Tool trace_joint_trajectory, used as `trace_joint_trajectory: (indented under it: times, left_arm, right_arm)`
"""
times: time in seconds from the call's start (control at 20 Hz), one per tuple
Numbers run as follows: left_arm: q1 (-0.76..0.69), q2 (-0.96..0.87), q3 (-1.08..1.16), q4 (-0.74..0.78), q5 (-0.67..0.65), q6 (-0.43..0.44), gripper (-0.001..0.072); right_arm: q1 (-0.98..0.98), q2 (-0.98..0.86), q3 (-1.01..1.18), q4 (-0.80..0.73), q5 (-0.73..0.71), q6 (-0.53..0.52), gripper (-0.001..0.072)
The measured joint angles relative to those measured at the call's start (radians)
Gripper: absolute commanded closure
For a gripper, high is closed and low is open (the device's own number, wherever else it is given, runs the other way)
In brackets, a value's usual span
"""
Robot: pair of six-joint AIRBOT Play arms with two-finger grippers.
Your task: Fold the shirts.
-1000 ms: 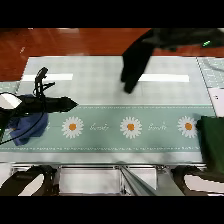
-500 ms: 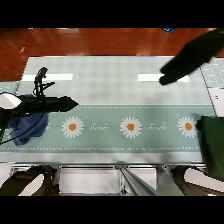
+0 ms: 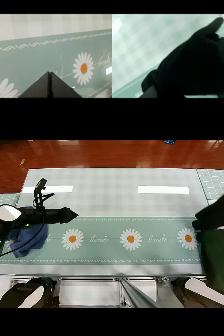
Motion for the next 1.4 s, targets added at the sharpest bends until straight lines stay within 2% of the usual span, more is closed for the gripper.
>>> trace_joint_trajectory:
  times: [0.25, 0.35, 0.4, 0.45, 0.55, 0.7, 0.8, 0.85, 0.95, 1.05, 1.2, 1.3, 1.4]
  left_arm:
    - [0.0, 0.0, 0.0, -0.006, 0.006, 0.0, 0.0687]
    - [-0.001, 0.0, 0.0, -0.023, 0.013, 0.0, 0.0686]
    - [-0.002, 0.0, 0.0, -0.035, 0.02, 0.0, 0.0687]
    - [-0.004, 0.0, 0.0, -0.046, 0.033, 0.0, 0.0687]
    - [-0.009, 0.0, 0.0, -0.059, 0.053, 0.001, 0.0687]
    - [-0.013, 0.0, 0.002, -0.081, 0.101, 0.006, 0.0686]
    - [0.005, 0.0, 0.033, -0.11, 0.121, 0.023, 0.0687]
    - [0.022, -0.001, 0.064, -0.119, 0.133, 0.04, 0.0687]
    - [0.071, -0.001, 0.161, -0.13, 0.143, 0.072, 0.0687]
    - [0.117, -0.011, 0.294, -0.139, 0.15, 0.09, 0.0688]
    - [0.124, -0.066, 0.518, -0.13, 0.116, 0.095, 0.0688]
    - [0.076, -0.122, 0.634, -0.077, 0.054, 0.052, 0.0688]
    - [-0.006, -0.178, 0.686, 0.076, -0.042, -0.02, 0.0688]
  right_arm:
    - [-0.168, 0.126, -0.215, -0.297, 0.026, -0.032, 0.0686]
    - [-0.231, 0.173, -0.311, -0.365, 0.027, -0.039, 0.0677]
    - [-0.257, 0.2, -0.362, -0.396, 0.027, -0.042, 0.0503]
    - [-0.275, 0.224, -0.408, -0.436, 0.026, -0.041, 0.0282]
    - [-0.299, 0.263, -0.493, -0.537, 0.028, -0.023, 0.0301]
    - [-0.305, 0.288, -0.561, -0.592, 0.016, -0.01, 0.032]
    - [-0.297, 0.295, -0.573, -0.586, -0.018, -0.006, 0.0649]
    - [-0.29, 0.298, -0.57, -0.554, -0.047, -0.004, 0.0685]
    - [-0.257, 0.3, -0.549, -0.403, -0.163, -0.006, 0.0685]
    - [-0.163, 0.296, -0.523, -0.138, -0.343, -0.039, 0.0685]
    - [0.132, 0.254, -0.484, 0.151, -0.581, -0.122, 0.0685]
    - [0.407, 0.196, -0.467, 0.143, -0.672, -0.159, 0.0685]
    - [0.676, 0.113, -0.459, -0.008, -0.7, -0.127, 0.0685]
